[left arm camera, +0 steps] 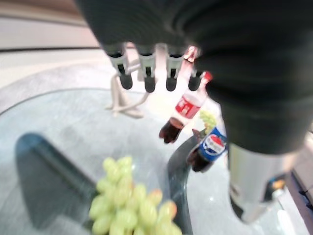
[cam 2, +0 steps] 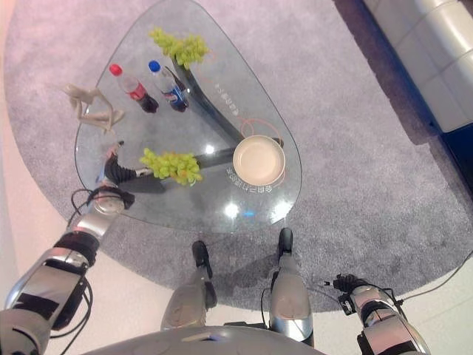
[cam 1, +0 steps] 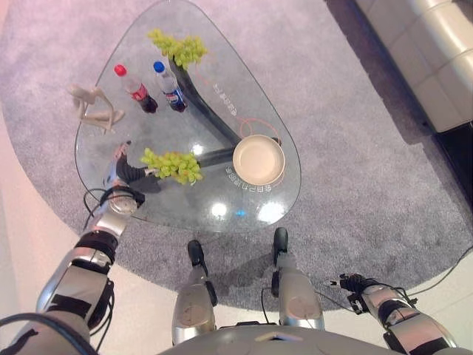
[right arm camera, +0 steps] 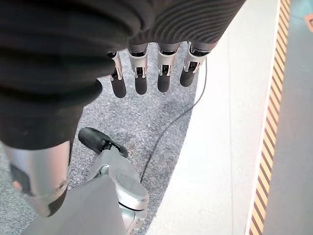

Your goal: Pick up fruits into the plate

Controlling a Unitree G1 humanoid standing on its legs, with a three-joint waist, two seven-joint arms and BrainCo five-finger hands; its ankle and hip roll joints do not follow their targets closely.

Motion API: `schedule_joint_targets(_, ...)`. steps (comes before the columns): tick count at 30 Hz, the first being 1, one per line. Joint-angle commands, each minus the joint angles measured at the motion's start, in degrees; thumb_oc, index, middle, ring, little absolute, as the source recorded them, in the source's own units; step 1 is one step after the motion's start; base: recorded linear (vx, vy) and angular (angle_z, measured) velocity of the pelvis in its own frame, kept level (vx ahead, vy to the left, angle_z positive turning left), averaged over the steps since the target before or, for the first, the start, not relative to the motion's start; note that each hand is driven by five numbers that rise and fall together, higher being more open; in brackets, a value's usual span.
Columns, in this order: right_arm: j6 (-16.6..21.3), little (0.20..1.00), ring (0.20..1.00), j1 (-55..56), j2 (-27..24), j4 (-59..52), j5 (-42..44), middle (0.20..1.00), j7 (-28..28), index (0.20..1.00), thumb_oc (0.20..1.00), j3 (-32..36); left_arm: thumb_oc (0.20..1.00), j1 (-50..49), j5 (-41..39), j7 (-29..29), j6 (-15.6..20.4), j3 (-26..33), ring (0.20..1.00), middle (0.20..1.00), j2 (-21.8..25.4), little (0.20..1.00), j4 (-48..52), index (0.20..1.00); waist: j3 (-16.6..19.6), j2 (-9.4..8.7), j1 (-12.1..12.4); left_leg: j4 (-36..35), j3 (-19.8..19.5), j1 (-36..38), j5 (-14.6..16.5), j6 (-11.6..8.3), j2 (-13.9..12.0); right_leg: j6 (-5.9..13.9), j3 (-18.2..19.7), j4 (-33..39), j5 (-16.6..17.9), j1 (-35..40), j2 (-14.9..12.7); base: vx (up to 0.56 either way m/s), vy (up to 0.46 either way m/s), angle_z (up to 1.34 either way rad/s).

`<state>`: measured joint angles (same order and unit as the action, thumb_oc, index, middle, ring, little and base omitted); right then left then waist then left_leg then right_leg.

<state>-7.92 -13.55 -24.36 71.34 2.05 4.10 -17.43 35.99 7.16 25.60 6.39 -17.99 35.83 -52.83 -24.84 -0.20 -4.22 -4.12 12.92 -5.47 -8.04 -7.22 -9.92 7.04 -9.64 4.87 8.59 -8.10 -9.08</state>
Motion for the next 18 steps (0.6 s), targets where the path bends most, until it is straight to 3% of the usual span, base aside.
schedule_joint_targets(1, 0.3, 1.000, 1.000, -0.4, -1.3, -0.9, 3.3, 1.000, -0.5, 1.000, 1.000, -2.8, 1.000, 5.7, 6.7, 5.1, -0.3, -1.9, 1.000, 1.000, 4.7, 1.000, -2.8, 1.000, -1.5, -2.23, -0.6, 8.9, 0.2, -6.6, 6.4, 1.84, 2.1, -0.62, 0.8, -9.1, -6.4, -4.6, 0.9, -0.03, -0.050, 0.12)
schedule_joint_targets(9, 1.2, 1.000, 1.000, -2.3, -3.0, -2.0, 6.2, 1.000, -0.9, 1.000, 1.000, -2.7, 1.000, 14.3, 17.7, 4.8, -2.6, -7.9, 1.000, 1.000, 9.0, 1.000, -6.2, 1.000, -4.9, -3.16, -1.7, 13.3, 0.6, -12.4, 7.1, 1.69, 2.2, -1.19, 0.2, -13.0, -6.7, -10.6, 1.3, -0.05, -0.025, 0.04)
schedule_joint_targets(18, 1.4, 1.000, 1.000, -4.1, -3.4, -2.6, 8.6, 1.000, -2.1, 1.000, 1.000, -2.6, 1.000, 17.6, 29.1, 8.0, -3.8, -14.1, 1.000, 1.000, 11.3, 1.000, -11.5, 1.000, -4.9, -4.33, -2.6, 19.6, 0.0, -21.7, 8.6, 2.36, 3.2, -1.69, 0.7, -17.4, -6.9, -19.5, 1.5, -0.02, -0.029, 0.00)
